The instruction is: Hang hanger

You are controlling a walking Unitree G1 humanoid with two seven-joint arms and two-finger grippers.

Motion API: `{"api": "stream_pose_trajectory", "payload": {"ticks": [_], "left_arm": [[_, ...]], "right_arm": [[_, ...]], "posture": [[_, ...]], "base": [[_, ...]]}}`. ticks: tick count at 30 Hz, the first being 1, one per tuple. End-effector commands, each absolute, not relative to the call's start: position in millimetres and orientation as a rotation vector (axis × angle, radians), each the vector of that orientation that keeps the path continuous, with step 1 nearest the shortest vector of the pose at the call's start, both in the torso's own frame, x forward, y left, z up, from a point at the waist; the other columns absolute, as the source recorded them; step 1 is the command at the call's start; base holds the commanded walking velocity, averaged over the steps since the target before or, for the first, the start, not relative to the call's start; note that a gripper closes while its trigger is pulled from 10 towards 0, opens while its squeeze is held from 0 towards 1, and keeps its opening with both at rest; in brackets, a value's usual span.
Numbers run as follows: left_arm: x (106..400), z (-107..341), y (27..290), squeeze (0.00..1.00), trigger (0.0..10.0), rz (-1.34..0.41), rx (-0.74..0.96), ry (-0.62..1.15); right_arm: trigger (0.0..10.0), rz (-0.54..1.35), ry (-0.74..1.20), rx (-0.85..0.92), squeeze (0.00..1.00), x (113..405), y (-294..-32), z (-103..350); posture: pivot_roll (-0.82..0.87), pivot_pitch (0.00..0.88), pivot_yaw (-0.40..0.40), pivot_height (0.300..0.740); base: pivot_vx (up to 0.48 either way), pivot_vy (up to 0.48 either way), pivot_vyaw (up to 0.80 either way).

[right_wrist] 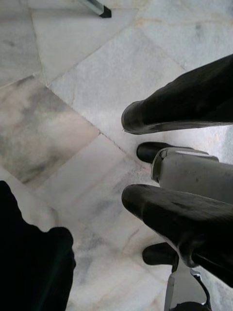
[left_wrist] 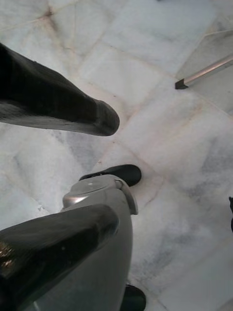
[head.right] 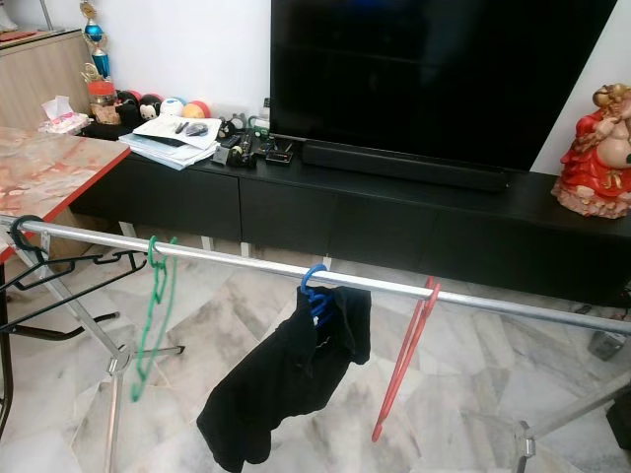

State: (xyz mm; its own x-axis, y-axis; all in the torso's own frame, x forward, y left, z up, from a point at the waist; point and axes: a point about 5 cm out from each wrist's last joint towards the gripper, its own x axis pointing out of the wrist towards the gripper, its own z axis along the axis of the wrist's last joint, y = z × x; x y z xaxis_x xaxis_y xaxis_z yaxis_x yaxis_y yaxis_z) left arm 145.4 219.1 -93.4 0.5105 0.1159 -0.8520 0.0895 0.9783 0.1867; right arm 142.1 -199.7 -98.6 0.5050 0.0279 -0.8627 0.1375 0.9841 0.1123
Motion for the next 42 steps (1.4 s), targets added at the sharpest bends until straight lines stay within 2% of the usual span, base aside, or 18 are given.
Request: {"api": "stream_pose_trajectory", "payload": {"ticks": [1, 7, 25, 42], "left_arm": [[145.9, -93.5, 219.3, 0.0, 10.0, 0.007, 0.236, 1.042], [150.4, -91.7, 219.5, 0.0, 10.0, 0.008, 0.227, 1.025], [141.8, -95.5, 216.5, 0.0, 10.0, -0.01, 0.214, 1.045], [136.7, -97.7, 217.5, 0.0, 10.0, -0.003, 0.207, 1.076]], "right_arm": [[10.0, -0.078, 1.037, 0.184, 0.0, 142.3, -199.5, -98.6], [10.0, -0.081, 1.035, 0.194, 0.0, 142.4, -195.6, -99.2], [10.0, -0.086, 1.032, 0.188, 0.0, 139.4, -195.9, -100.0], [10.0, -0.092, 1.029, 0.199, 0.0, 141.4, -195.1, -99.5]], "posture": [[0.13, 0.0, -0.062, 0.74], [0.13, 0.0, -0.05, 0.74], [0.13, 0.0, -0.051, 0.74], [0.13, 0.0, -0.053, 0.74]], "base": [[0.0, 0.0, 0.0], [0.0, 0.0, -0.54], [0.0, 0.0, 0.0], [-0.275, 0.0, 0.0]]}}
